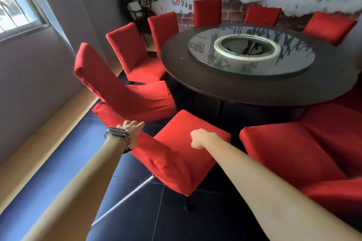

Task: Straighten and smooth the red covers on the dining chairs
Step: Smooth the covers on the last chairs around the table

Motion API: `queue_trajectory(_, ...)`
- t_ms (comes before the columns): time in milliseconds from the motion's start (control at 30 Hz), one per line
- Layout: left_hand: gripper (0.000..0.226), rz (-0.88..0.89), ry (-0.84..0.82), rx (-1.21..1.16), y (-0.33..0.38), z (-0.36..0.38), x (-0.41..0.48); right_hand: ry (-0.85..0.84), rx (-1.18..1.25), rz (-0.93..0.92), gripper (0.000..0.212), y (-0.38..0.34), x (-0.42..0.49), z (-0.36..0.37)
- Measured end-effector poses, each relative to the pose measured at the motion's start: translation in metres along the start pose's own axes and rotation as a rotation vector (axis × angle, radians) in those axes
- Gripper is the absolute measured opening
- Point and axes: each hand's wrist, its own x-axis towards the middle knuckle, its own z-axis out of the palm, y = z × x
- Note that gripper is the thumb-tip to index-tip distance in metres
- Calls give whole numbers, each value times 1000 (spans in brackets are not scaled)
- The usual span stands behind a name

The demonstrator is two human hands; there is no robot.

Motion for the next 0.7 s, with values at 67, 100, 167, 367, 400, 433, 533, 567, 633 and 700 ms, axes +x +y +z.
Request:
queue_trajectory(67,79,43,-21,6,-7,2,13,-7,9,29,44,-10,8,-1)
queue_trajectory(100,80,68,-38,24,-11,4,20,-2,13,45,45,-14,12,-1)
queue_trajectory(167,82,120,-98,94,-17,6,33,12,53,79,45,-24,18,-3)
queue_trajectory(367,81,283,-205,361,-37,-2,58,94,206,214,37,-59,27,2)
queue_trajectory(400,78,309,-208,379,-38,-3,61,116,222,219,35,-66,28,4)
queue_trajectory(433,77,339,-213,393,-41,-3,64,134,265,208,39,-75,28,4)
queue_trajectory(533,73,506,-220,296,-54,0,78,114,512,110,73,-109,25,12)
queue_trajectory(567,74,547,-221,263,-59,1,82,98,519,53,79,-121,23,17)
queue_trajectory(633,77,581,-211,279,-71,0,93,164,307,0,86,-135,20,33)
queue_trajectory(700,82,587,-182,321,-84,-1,105,309,62,-17,85,-137,18,47)
